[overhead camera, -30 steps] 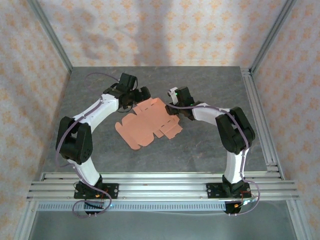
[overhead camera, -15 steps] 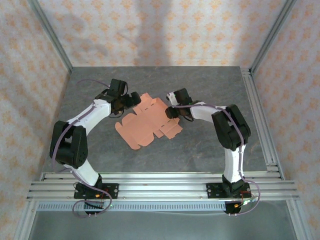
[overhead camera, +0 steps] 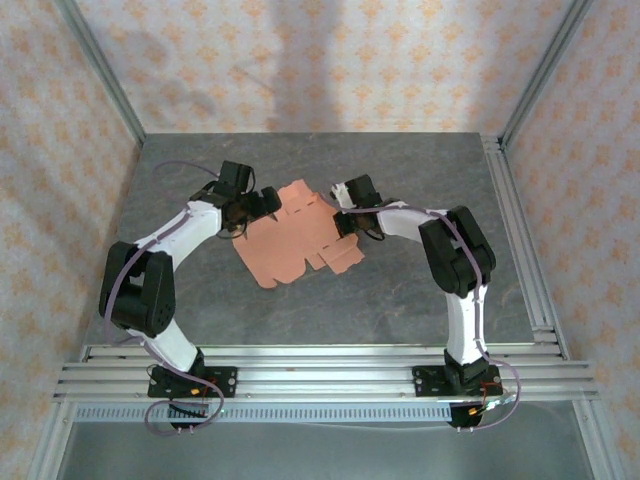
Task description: Fold the paper box
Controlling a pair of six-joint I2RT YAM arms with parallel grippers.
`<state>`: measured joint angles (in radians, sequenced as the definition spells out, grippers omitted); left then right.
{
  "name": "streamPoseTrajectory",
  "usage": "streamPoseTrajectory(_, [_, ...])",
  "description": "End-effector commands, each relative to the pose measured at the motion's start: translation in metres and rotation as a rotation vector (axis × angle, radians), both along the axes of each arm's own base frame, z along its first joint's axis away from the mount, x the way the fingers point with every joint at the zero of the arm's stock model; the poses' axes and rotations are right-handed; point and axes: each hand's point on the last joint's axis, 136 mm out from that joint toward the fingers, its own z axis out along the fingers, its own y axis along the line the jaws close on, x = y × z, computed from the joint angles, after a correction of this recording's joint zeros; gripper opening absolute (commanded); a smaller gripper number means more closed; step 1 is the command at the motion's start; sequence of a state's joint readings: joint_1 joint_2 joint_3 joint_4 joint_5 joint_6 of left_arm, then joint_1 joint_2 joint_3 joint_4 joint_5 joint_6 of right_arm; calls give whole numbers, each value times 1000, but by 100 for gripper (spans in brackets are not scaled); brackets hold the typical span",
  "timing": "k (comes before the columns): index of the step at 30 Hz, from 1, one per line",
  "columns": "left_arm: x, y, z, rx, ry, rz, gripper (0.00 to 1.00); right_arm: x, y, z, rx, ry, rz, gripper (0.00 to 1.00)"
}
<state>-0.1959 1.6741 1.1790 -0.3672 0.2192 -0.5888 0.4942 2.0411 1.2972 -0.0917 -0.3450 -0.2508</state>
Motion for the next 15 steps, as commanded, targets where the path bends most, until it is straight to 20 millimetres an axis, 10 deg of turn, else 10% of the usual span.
streamPoseTrajectory(1, [23,-3,5,12,-30,-38,98,-1,-1,16,8,-58,26,0])
streamPoseTrajectory(15, [50,-27,-8,69,-18,-303,96,-9,3,44,74,-164,77,0])
